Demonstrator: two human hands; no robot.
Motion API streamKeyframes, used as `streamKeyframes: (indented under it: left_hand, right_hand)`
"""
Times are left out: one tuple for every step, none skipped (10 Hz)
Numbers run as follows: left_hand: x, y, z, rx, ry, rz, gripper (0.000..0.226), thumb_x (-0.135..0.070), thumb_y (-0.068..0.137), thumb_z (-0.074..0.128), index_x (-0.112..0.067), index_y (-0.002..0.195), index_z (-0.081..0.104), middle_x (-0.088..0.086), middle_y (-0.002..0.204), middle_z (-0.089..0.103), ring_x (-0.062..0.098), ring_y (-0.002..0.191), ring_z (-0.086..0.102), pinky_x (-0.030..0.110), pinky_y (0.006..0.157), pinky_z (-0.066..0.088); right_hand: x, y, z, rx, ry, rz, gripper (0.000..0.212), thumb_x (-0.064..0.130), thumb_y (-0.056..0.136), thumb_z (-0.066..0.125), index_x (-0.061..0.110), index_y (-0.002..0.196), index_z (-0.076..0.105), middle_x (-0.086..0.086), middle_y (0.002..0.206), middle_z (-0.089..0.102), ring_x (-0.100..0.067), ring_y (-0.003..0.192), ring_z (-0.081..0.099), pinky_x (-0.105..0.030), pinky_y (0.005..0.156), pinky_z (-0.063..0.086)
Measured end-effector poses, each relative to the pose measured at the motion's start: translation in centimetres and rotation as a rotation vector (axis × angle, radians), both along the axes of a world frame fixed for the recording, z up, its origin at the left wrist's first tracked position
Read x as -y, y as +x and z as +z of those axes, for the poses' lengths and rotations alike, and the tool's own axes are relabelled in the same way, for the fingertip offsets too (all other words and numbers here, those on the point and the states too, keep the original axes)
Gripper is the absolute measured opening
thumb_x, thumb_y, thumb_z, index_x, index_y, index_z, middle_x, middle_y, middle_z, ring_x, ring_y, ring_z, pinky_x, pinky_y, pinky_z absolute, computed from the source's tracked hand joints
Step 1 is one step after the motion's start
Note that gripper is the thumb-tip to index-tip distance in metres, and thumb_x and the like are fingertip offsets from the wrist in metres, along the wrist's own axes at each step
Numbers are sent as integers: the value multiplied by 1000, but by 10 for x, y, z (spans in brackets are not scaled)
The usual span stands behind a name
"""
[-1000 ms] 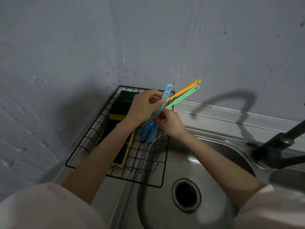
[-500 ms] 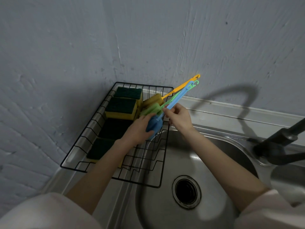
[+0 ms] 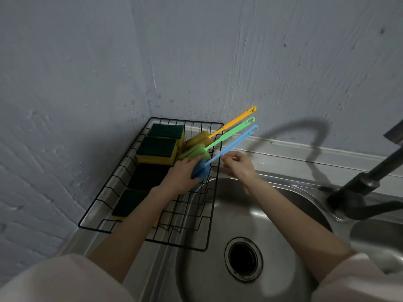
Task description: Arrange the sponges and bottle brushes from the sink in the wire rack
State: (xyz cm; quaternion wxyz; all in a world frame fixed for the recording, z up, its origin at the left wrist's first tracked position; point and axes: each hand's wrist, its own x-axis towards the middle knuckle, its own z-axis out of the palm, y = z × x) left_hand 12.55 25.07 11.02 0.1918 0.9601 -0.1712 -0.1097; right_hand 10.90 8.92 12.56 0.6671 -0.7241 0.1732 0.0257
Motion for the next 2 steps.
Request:
streamKeyframes:
  left_hand:
    - [1, -1, 5, 3, -26, -7, 65, -21, 86, 56, -18, 142, 24, 15, 140, 43, 32, 126, 42, 50, 101, 41]
    - [2, -2, 10, 28, -50, -10, 56, -21, 85, 56, -15, 136, 34, 16, 132, 49, 31, 118, 49, 47, 95, 46]
  right_hand:
    - [8, -3, 5, -41, -54, 43, 21, 14, 92, 49, 7, 111, 55, -2, 86, 55, -19, 82, 56, -29, 74, 50]
    - [11, -10, 13, -72, -195, 62, 30, 17, 92, 48, 5, 119, 54, -8, 104, 59, -24, 99, 57, -36, 91, 47]
